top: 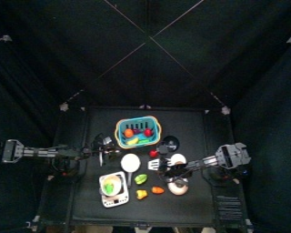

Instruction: Grab cleaver handle

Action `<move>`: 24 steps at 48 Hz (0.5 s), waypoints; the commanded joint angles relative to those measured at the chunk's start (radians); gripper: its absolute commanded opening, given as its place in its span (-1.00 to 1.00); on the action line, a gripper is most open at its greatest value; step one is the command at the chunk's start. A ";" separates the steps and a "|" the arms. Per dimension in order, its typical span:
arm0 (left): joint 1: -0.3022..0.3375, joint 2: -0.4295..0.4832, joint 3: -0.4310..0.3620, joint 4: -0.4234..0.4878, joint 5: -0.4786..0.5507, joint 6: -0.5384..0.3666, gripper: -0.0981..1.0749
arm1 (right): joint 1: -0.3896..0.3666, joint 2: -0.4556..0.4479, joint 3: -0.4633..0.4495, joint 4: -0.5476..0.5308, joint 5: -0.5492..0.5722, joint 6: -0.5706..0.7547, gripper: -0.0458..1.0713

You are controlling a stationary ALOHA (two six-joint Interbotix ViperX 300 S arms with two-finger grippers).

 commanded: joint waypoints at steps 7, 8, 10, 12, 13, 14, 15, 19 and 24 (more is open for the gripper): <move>0.026 -0.109 -0.037 0.055 0.282 0.000 0.42 | -0.008 -0.123 0.063 -0.106 -0.014 -0.002 0.79; 0.028 -0.115 -0.043 0.063 0.302 -0.002 0.42 | -0.008 -0.127 0.069 -0.121 -0.020 -0.002 0.79; 0.031 -0.127 -0.057 0.086 0.344 0.000 0.42 | -0.008 -0.137 0.083 -0.146 -0.032 -0.002 0.80; 0.034 -0.138 -0.069 0.115 0.383 0.000 0.42 | -0.008 -0.147 0.092 -0.166 -0.041 -0.002 0.79; 0.035 -0.143 -0.074 0.132 0.397 0.000 0.42 | -0.008 -0.152 0.098 -0.179 -0.049 -0.002 0.79; 0.037 -0.149 -0.077 0.156 0.420 0.000 0.42 | -0.008 -0.156 0.104 -0.193 -0.057 -0.002 0.79; 0.041 -0.153 -0.080 0.184 0.443 0.000 0.42 | -0.008 -0.161 0.112 -0.206 -0.064 -0.002 0.79; 0.061 -0.176 -0.091 0.295 0.514 -0.005 0.43 | -0.012 -0.176 0.132 -0.224 -0.083 -0.002 0.80; 0.071 -0.198 -0.109 0.356 0.586 -0.009 0.43 | -0.020 -0.193 0.150 -0.233 -0.086 -0.002 0.79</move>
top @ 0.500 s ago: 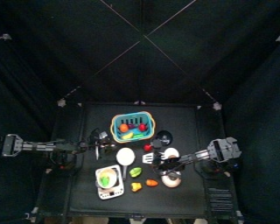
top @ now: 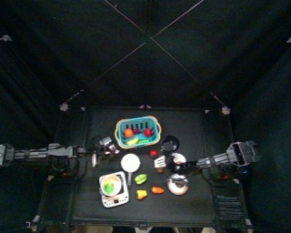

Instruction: Grab cleaver handle

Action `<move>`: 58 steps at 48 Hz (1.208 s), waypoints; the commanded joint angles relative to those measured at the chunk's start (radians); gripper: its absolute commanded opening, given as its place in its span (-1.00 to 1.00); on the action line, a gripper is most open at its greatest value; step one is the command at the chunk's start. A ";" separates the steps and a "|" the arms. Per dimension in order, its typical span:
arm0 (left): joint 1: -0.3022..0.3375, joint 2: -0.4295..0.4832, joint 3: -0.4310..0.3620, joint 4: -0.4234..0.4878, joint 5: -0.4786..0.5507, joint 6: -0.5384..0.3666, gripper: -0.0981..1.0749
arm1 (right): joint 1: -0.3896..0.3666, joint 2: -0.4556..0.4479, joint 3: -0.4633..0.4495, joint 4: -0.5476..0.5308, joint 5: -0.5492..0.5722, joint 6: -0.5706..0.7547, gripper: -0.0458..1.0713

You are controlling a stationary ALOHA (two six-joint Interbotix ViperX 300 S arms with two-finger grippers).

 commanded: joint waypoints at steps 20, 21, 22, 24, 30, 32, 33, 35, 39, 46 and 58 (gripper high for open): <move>0.003 -0.080 -0.044 0.109 0.314 0.000 0.43 | -0.028 -0.048 -0.003 -0.021 -0.003 0.002 0.79; 0.003 -0.084 -0.044 0.115 0.321 0.000 0.43 | -0.028 -0.048 -0.003 -0.020 -0.003 0.002 0.79; 0.003 -0.092 -0.043 0.124 0.327 -0.002 0.44 | -0.028 -0.046 -0.005 -0.018 -0.003 0.002 0.79; 0.005 -0.100 -0.040 0.133 0.330 -0.003 0.44 | -0.029 -0.044 -0.006 -0.018 -0.005 0.002 0.79; 0.003 -0.104 -0.034 0.137 0.328 -0.002 0.44 | -0.034 -0.041 -0.008 -0.018 -0.006 0.002 0.79; 0.006 -0.104 -0.026 0.137 0.324 -0.002 0.44 | -0.037 -0.038 -0.008 -0.018 -0.009 0.002 0.79; 0.008 -0.104 -0.021 0.137 0.322 -0.002 0.44 | -0.037 -0.038 -0.008 -0.018 -0.009 0.002 0.79; 0.009 -0.104 -0.009 0.133 0.313 -0.003 0.44 | -0.041 -0.034 -0.009 -0.018 -0.012 0.002 0.79; 0.008 -0.104 0.009 0.123 0.273 -0.003 0.44 | -0.048 -0.026 -0.011 -0.018 -0.028 0.000 0.79; 0.008 -0.103 0.037 0.092 0.184 -0.003 0.45 | -0.058 -0.015 -0.012 -0.018 -0.058 0.000 0.79; 0.023 -0.092 0.067 0.094 0.146 -0.003 0.45 | -0.063 -0.008 -0.012 -0.018 -0.063 0.000 0.79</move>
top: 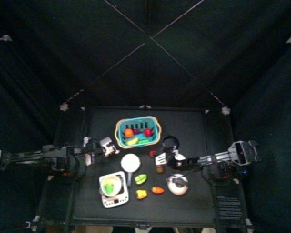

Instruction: Grab cleaver handle

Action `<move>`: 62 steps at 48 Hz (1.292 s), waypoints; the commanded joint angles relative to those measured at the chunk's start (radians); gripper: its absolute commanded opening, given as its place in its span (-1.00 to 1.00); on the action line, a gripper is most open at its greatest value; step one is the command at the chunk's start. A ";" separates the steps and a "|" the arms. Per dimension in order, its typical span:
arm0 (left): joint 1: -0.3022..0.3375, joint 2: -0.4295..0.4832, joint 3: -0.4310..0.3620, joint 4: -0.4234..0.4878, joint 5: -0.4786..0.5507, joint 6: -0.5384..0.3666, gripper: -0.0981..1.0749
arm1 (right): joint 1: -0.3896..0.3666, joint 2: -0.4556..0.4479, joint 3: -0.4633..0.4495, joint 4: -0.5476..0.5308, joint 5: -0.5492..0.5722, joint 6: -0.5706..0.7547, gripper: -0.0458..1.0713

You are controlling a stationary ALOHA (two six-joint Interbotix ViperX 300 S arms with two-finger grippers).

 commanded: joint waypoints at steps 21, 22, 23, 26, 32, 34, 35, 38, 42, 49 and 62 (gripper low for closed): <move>0.049 0.018 -0.003 0.029 -0.034 0.003 0.81 | -0.005 0.011 -0.031 0.000 -0.008 0.002 0.79; 0.051 0.018 0.000 0.034 -0.035 0.005 0.81 | -0.005 0.012 -0.032 0.000 -0.008 0.002 0.79; 0.051 0.018 0.003 0.041 -0.038 0.005 0.80 | -0.005 0.012 -0.032 0.002 -0.008 0.002 0.79; 0.049 0.018 0.011 0.061 -0.046 0.003 0.80 | -0.005 0.017 -0.035 0.002 -0.008 0.002 0.79; 0.049 0.018 0.020 0.071 -0.052 0.003 0.79 | -0.003 0.023 -0.040 0.002 -0.008 0.002 0.79; 0.051 0.018 0.018 0.071 -0.052 0.003 0.78 | -0.005 0.023 -0.040 0.002 -0.008 0.002 0.79; 0.051 0.018 0.018 0.071 -0.052 0.003 0.78 | -0.005 0.023 -0.040 0.002 -0.008 0.002 0.79; 0.051 0.018 0.018 0.074 -0.052 0.003 0.73 | -0.003 0.023 -0.040 0.002 -0.008 0.002 0.79; 0.049 0.018 0.020 0.074 -0.052 0.003 0.63 | -0.003 0.025 -0.040 0.002 -0.008 0.002 0.79; 0.051 0.018 0.020 0.074 -0.052 0.003 0.50 | -0.005 0.026 -0.040 0.002 -0.009 0.002 0.79; 0.049 0.018 0.014 0.081 -0.052 0.008 0.45 | 0.002 0.031 -0.040 0.002 -0.008 0.002 0.79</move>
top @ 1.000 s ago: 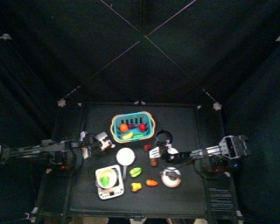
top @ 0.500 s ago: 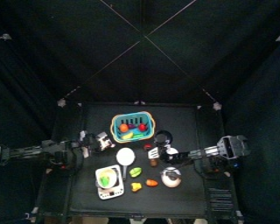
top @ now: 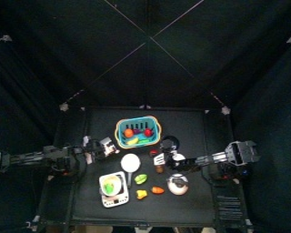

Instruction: Grab cleaver handle

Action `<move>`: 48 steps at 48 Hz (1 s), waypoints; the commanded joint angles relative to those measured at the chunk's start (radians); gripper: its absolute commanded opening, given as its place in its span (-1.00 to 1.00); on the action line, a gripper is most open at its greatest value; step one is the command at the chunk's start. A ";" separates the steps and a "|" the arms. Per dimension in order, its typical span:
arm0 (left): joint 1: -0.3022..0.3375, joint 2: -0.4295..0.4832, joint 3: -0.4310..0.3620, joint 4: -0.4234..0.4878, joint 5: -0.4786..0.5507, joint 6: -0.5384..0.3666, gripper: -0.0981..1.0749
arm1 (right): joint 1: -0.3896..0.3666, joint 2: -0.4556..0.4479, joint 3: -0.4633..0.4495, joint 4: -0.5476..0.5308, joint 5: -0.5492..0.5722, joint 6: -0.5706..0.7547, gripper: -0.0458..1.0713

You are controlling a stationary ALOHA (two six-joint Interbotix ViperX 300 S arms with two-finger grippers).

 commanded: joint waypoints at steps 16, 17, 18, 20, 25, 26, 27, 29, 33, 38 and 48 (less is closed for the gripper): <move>-0.006 0.008 -0.044 0.012 -0.009 0.005 0.45 | 0.002 -0.014 -0.018 -0.002 -0.002 0.002 0.79; -0.006 0.008 -0.046 0.014 -0.009 0.005 0.45 | 0.002 -0.014 -0.018 -0.002 -0.003 0.002 0.79; -0.006 0.006 -0.044 0.014 -0.006 0.006 0.45 | 0.000 -0.012 -0.018 0.000 -0.002 0.002 0.79; -0.006 0.008 -0.044 0.017 -0.006 0.006 0.45 | 0.002 -0.014 -0.017 -0.002 -0.002 0.002 0.79; -0.006 0.008 -0.044 0.023 -0.005 0.005 0.41 | 0.002 -0.014 -0.017 0.000 -0.002 0.002 0.79; -0.006 0.008 -0.043 0.023 -0.005 0.005 0.38 | 0.002 -0.014 -0.017 -0.002 -0.002 0.002 0.79; -0.006 0.008 -0.044 0.023 -0.003 0.005 0.37 | 0.002 -0.012 -0.017 -0.002 -0.002 0.002 0.79; -0.006 0.008 -0.043 0.023 -0.002 0.005 0.31 | 0.000 -0.012 -0.017 -0.002 -0.002 0.002 0.79; -0.006 0.008 -0.043 0.023 0.000 0.006 0.26 | 0.000 -0.012 -0.017 0.000 -0.003 0.002 0.79; -0.006 0.006 -0.041 0.025 0.002 0.006 0.25 | 0.002 -0.009 -0.017 -0.002 -0.002 0.002 0.79; -0.006 0.000 -0.034 0.052 0.002 0.008 0.25 | 0.002 -0.009 -0.015 0.000 -0.002 0.002 0.79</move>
